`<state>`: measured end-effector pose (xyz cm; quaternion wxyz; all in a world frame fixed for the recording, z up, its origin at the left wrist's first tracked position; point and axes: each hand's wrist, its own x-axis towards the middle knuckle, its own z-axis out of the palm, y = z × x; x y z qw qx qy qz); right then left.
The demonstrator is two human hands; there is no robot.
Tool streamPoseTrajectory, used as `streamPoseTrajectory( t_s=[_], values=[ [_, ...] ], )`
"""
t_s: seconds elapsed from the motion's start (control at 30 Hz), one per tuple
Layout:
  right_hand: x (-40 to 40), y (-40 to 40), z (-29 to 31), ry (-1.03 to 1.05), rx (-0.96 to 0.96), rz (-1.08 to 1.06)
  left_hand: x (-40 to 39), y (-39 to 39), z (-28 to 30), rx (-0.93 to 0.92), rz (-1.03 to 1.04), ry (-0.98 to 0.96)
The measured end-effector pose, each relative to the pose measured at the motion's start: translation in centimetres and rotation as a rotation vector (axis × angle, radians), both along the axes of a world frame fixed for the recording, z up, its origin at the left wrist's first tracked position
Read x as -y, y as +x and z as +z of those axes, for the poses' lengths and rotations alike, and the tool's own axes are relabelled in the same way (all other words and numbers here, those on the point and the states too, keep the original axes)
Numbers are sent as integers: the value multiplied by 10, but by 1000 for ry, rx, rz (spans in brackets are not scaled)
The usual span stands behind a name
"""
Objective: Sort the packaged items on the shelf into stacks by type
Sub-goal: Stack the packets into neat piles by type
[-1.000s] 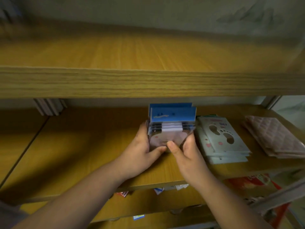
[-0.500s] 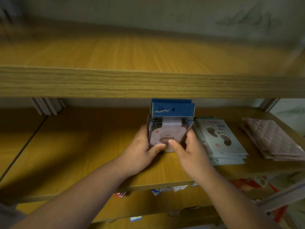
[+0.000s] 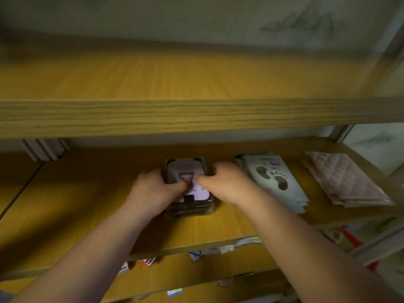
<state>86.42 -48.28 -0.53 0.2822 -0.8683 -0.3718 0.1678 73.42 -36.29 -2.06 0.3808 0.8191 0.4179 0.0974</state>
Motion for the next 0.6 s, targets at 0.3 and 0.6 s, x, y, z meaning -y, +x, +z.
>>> streamPoseTrajectory(
  t_s=[0.3,0.6],
  values=[
    [134,86,8,-34,202,-208,102,58,21,144,-145,246],
    [163,116,-21,116,-144,-46,170,123,-6,-188,-204,-47]
  ],
)
